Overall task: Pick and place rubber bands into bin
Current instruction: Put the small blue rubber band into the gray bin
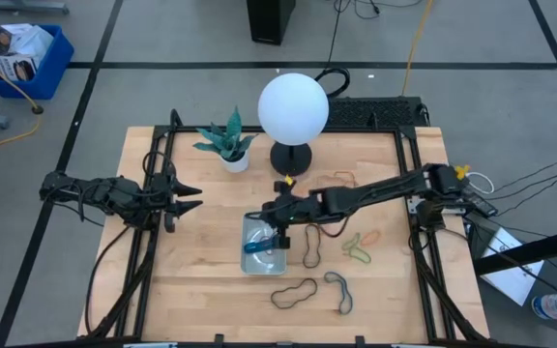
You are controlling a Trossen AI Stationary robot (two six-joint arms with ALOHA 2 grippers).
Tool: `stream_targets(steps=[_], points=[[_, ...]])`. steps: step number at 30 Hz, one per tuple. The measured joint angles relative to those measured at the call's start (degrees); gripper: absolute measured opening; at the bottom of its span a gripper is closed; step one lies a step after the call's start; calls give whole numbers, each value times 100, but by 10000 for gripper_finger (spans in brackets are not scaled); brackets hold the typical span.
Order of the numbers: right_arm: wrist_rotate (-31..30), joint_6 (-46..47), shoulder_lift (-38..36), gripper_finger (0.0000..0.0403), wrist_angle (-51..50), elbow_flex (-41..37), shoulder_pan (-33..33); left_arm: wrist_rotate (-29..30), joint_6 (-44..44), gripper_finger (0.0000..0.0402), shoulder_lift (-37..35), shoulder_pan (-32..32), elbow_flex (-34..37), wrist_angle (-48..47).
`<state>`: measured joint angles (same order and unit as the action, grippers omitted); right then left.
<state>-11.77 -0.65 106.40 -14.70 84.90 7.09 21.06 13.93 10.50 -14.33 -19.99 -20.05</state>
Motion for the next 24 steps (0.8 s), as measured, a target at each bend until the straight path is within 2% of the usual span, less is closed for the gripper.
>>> stream_targets(steps=[13,24], points=[[7,232,845,0,-55,0,9,-2,0,166,0,0,0,-165],[140,466,888,0,-56,-357,11,-2,0,166,0,0,2,-165]])
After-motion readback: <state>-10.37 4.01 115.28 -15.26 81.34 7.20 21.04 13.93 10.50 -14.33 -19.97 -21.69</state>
